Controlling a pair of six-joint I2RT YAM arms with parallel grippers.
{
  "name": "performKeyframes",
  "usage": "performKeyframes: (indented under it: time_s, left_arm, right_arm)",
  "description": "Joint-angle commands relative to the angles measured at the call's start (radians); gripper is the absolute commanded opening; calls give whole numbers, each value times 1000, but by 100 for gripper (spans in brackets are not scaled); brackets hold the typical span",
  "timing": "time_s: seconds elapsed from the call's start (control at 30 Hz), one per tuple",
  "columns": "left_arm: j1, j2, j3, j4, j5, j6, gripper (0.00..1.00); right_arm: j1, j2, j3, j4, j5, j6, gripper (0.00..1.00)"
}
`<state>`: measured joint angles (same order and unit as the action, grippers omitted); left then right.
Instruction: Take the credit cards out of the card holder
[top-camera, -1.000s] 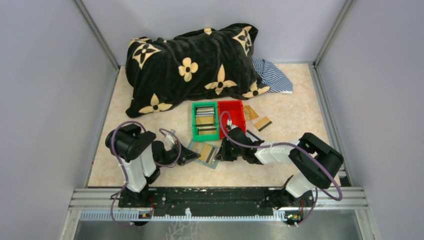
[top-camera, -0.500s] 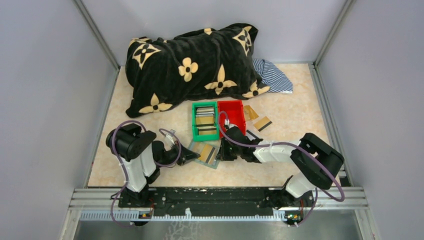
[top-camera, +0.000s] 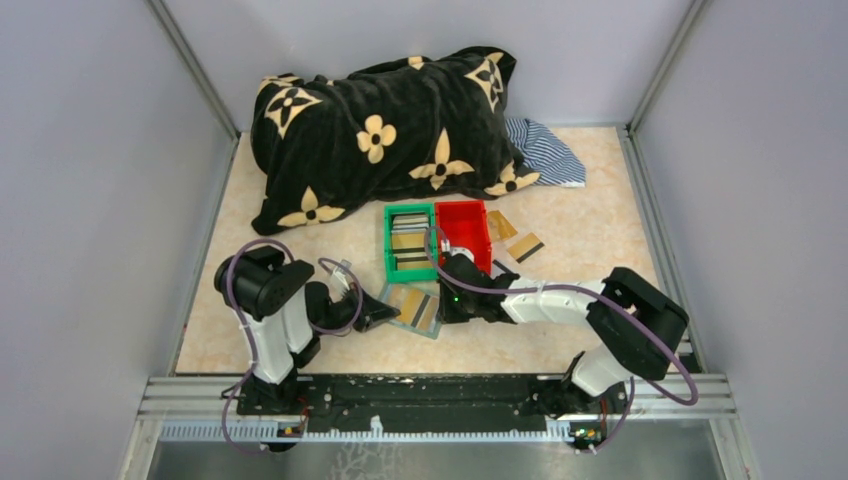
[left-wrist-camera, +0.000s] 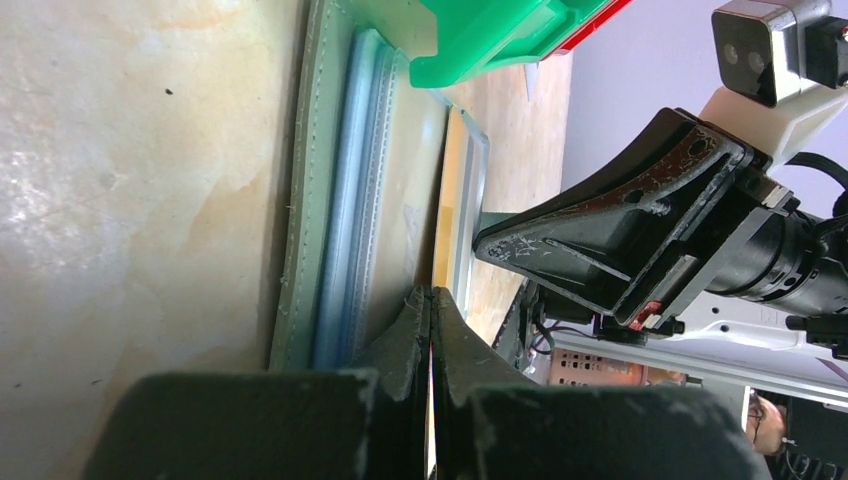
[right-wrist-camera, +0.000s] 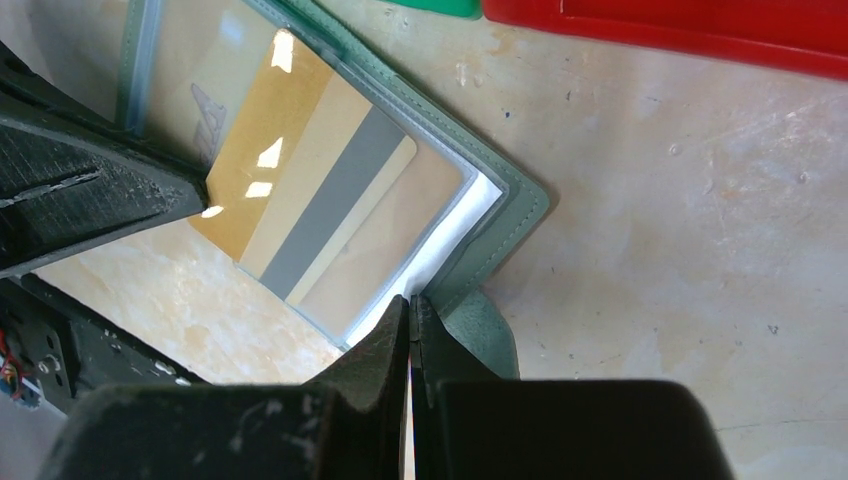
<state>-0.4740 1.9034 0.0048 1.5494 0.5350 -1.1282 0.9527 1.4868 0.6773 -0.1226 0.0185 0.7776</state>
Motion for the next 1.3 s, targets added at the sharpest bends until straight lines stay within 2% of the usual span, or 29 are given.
performKeyframes:
  time_s: [0.0,0.3,0.47,0.7,0.83,0.97,1.2,1.27]
  left_arm:
    - [8,-23,-155,240,-21,23,0]
    - [21,-116,-194,228,-41,15,0]
    - [25,-234,-182,88,-46,48,0]
    - [26,-516,-133,-276,-49,140,0]
    - [25,-723,-72,-592,-57,218,0]
    - [25,-871,-24,-803,-79,274,0]
    - [25,-894,18,-791,-3,269,0]
    - [26,-875,57,-796,39,317,0]
  right_arm:
    - [-6,4,-2,-21,30,-20,0]
    - [-83,5,-107,66,-48,-2,0]
    - [-134,-41,-149,37,-41,-16,0]
    - [-172,-93,-166,0,-31,-35,0]
    - [-172,-104,-148,-6,-38,-47,0]
    - [-172,-131,-130,-4,-39,-72,0]
    - [-173,-290,-101,38,-83,-162,0]
    - [-173,-328,-86,52,-97,-201,6]
